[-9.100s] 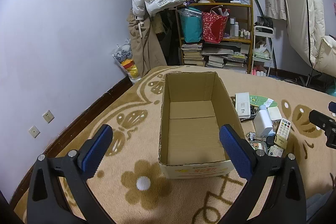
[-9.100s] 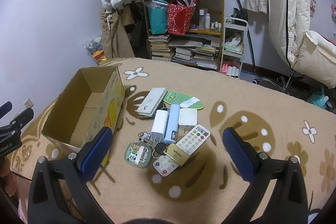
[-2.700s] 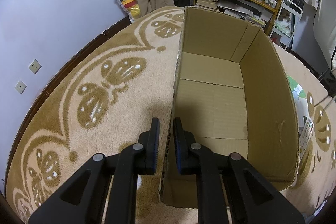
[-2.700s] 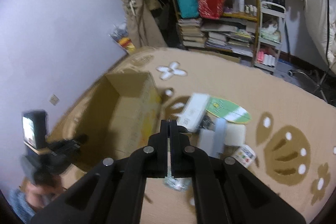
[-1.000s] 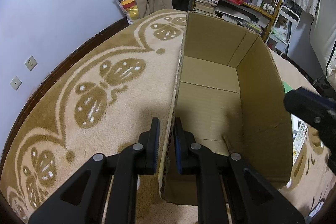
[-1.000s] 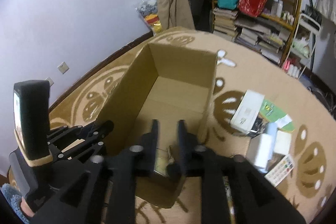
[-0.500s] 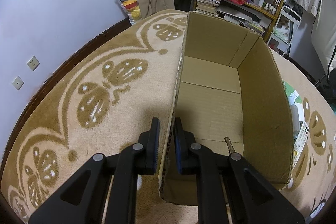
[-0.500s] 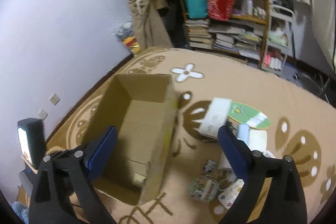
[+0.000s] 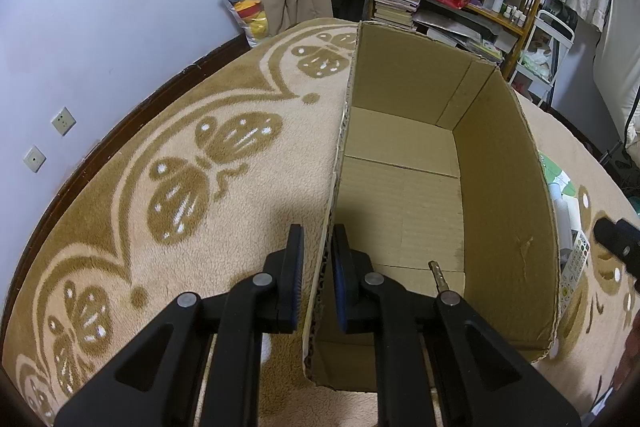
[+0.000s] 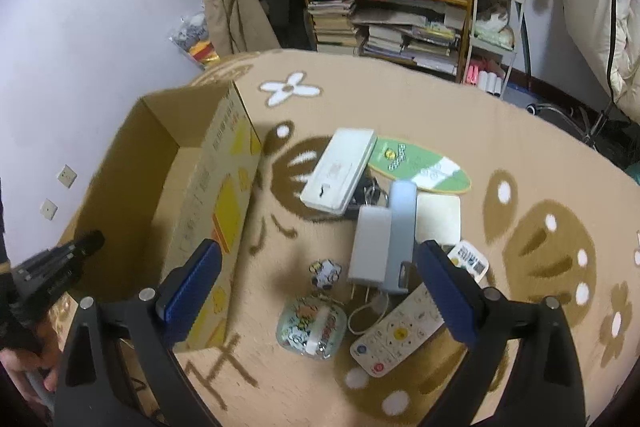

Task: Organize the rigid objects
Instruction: 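Move the right tool back to the green cartoon keychain case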

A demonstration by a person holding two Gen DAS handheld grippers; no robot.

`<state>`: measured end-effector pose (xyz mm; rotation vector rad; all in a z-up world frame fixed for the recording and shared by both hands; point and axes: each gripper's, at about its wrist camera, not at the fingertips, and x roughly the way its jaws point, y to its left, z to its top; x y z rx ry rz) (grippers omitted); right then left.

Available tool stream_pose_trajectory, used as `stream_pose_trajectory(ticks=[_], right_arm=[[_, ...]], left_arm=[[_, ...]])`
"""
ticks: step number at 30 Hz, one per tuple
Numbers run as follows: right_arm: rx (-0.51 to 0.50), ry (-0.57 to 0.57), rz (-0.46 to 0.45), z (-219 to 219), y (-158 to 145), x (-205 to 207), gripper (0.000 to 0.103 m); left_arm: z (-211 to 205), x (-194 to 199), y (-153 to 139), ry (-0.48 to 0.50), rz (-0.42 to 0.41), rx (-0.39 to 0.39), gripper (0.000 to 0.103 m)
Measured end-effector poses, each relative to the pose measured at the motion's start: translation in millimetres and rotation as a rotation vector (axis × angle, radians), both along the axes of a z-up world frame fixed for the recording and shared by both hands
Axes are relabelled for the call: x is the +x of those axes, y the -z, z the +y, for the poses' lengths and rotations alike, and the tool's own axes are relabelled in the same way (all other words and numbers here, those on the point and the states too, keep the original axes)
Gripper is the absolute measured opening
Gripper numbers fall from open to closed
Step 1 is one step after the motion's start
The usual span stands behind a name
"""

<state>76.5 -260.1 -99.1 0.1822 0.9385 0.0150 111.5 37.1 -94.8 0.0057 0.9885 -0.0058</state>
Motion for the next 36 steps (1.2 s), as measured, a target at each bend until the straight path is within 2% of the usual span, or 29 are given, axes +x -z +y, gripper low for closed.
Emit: stream_pose_trajectory(ticks=[10, 20, 23, 28, 30, 35, 36], right_arm=[[0.043, -0.012, 0.065, 2.4, 30.4, -7.5, 0.103], [0.034, -0.044, 0.113, 14.9, 47.8, -9.0, 0.102], [0.035, -0.057, 0.124, 17.9, 51.9, -9.6, 0.090], [0.024, -0.078, 0.174, 23.2, 63.8, -8.5, 0.086], [0.022, -0.082, 0.198, 24.7, 68.7, -7.9, 0.077], [0.002, -0.092, 0.235, 29.1, 80.9, -7.2, 0.076], [0.005, -0.088, 0.239, 28.3, 82.2, -7.0, 0.073]], left_arm=[[0.1, 0.2, 0.0, -0.001, 0.000, 0.000, 0.013], [0.7, 0.6, -0.3, 0.000, 0.000, -0.001, 0.014], [0.7, 0.5, -0.2, 0.000, 0.001, -0.002, 0.014], [0.9, -0.4, 0.3, -0.001, 0.001, -0.001, 0.014], [1.6, -0.3, 0.3, -0.001, 0.002, -0.003, 0.014], [1.5, 0.1, 0.2, -0.001, 0.001, -0.001, 0.014], [1.4, -0.1, 0.3, -0.001, 0.001, -0.002, 0.014]])
